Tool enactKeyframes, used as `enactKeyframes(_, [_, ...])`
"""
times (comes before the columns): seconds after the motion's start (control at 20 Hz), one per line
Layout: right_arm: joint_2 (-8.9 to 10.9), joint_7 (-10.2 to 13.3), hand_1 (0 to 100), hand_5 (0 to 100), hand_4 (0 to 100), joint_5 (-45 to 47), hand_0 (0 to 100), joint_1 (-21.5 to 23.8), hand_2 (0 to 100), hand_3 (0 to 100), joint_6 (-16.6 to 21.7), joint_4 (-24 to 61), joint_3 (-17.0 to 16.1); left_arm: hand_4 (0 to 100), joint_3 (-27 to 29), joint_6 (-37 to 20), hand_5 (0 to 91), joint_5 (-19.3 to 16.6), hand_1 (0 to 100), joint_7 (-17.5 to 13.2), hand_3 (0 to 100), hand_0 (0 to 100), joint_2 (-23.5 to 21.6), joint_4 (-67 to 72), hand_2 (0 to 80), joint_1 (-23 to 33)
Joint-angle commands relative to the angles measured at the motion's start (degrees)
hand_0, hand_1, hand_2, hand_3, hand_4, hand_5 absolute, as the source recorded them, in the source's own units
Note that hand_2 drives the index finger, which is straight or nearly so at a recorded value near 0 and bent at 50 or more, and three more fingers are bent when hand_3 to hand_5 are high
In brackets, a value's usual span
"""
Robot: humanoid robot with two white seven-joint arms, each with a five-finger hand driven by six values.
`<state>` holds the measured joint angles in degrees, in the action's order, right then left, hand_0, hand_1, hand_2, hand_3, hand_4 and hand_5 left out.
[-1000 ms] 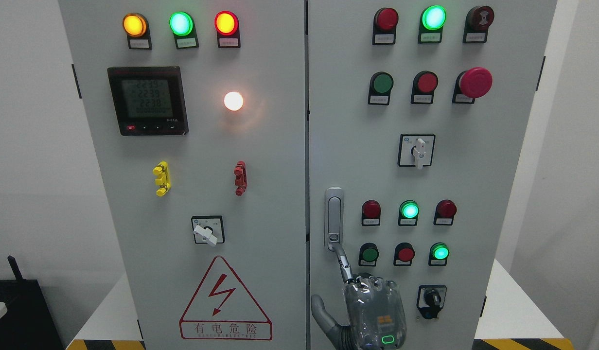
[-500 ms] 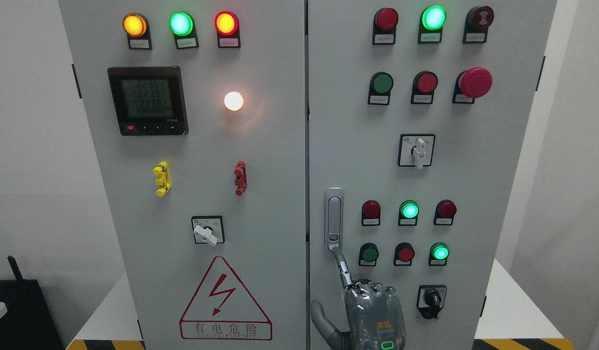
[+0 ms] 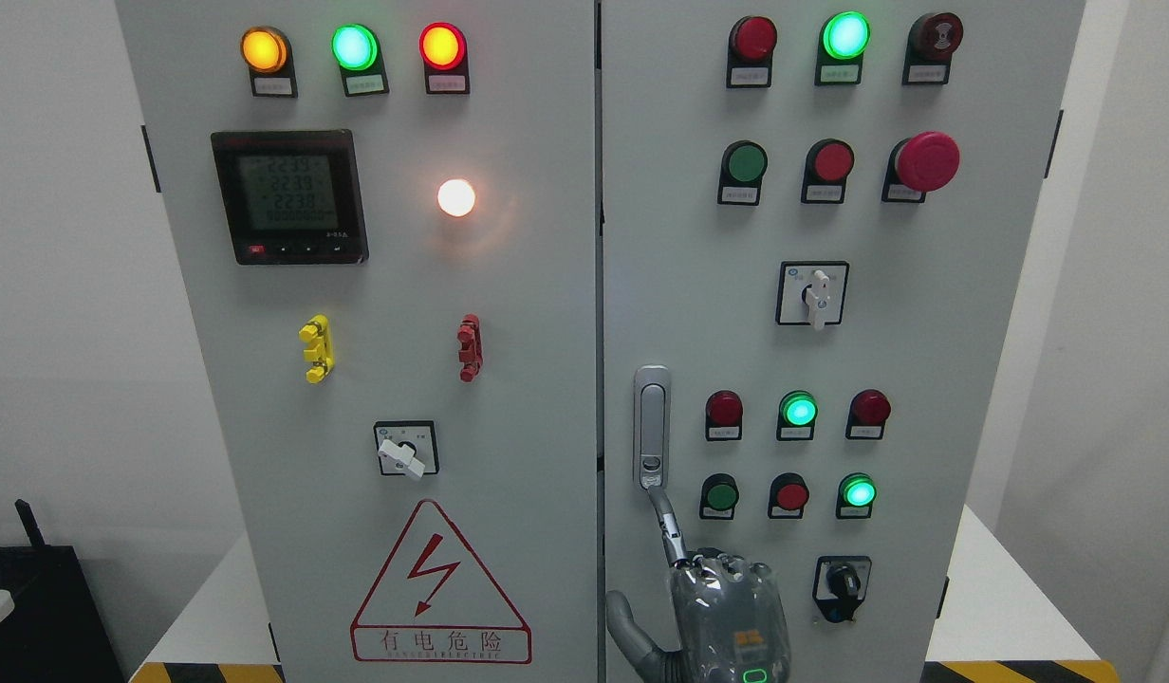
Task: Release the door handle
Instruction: 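Close the right hand fingers around the vertical silver handle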
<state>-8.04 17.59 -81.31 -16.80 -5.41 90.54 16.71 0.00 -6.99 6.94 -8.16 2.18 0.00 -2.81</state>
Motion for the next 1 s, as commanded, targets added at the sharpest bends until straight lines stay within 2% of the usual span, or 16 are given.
enactKeyframes(0.0, [-0.04, -0.1, 30, 100, 96, 0.01, 36, 0.02, 0, 100, -0.04, -0.62, -0.1, 0, 0.62, 0.05, 0.0, 0.0, 39, -0.02, 0, 12, 0.01, 0.97, 0.0, 0.0])
enactKeyframes(0.95, [-0.13, 0.6, 30, 100, 96, 0.1, 36, -1.3, 0, 100, 0.31, 0.08, -0.54, 0, 0.62, 0.05, 0.0, 0.0, 39, -0.02, 0, 12, 0.01, 0.97, 0.0, 0.0])
